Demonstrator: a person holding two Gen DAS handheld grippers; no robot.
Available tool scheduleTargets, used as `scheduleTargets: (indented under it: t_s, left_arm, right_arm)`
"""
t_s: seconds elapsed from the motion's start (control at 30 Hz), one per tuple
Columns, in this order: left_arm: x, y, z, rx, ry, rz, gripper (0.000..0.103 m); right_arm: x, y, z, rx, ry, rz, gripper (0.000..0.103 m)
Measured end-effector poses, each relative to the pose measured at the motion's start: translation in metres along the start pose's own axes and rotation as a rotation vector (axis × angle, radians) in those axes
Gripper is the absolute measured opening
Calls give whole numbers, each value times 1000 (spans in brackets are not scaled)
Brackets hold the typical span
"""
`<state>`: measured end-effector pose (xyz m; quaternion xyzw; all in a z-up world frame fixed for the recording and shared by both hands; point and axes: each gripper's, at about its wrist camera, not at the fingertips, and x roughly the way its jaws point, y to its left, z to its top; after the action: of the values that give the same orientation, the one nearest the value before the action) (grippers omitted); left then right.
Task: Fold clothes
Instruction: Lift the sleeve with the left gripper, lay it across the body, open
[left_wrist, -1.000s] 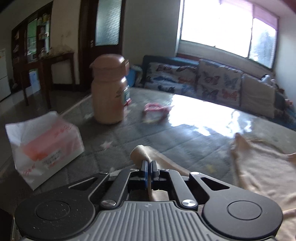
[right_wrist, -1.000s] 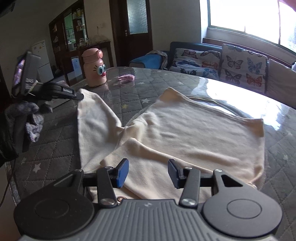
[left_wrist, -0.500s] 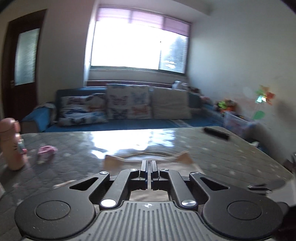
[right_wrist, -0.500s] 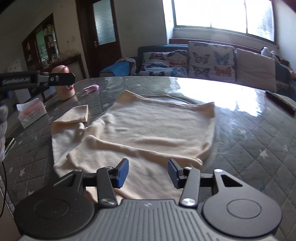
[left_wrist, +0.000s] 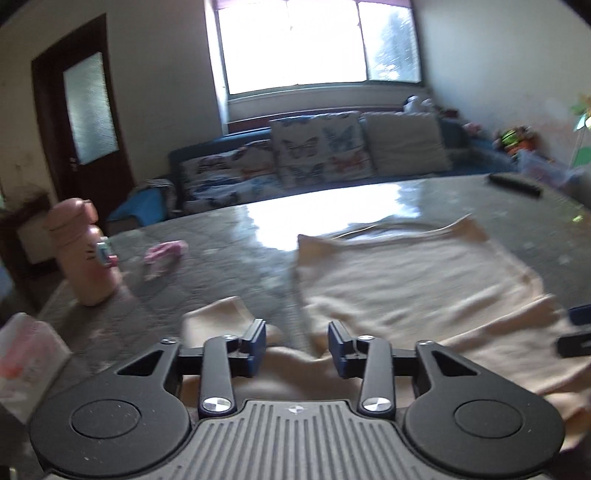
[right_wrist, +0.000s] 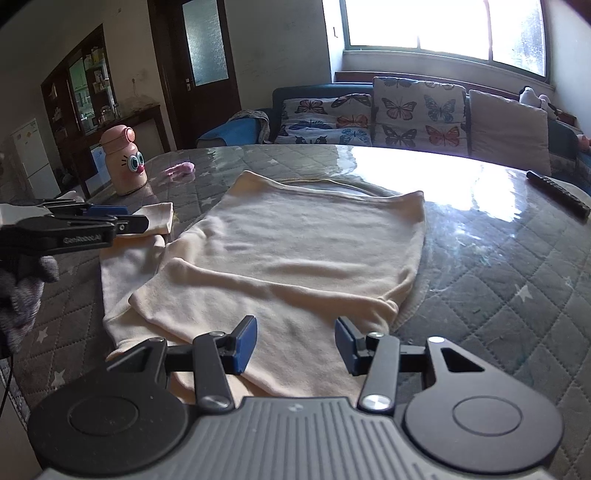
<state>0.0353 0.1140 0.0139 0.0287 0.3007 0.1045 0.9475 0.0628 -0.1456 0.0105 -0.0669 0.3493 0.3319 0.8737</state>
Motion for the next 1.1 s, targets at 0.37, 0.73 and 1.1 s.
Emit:
scheduleTargets:
  t_s: [0.37, 0.73, 1.1]
  left_arm:
    - [38, 26, -10, 48, 47, 64, 42]
    - [42, 31, -7, 31, 24, -8, 4]
    - [-33, 3, 35, -54, -126, -222, 3]
  right_arm:
    - [20, 23, 13, -48, 18, 31, 79]
    - [44, 24, 6, -51, 79, 25, 103]
    - [43, 25, -2, -56, 100, 14, 103]
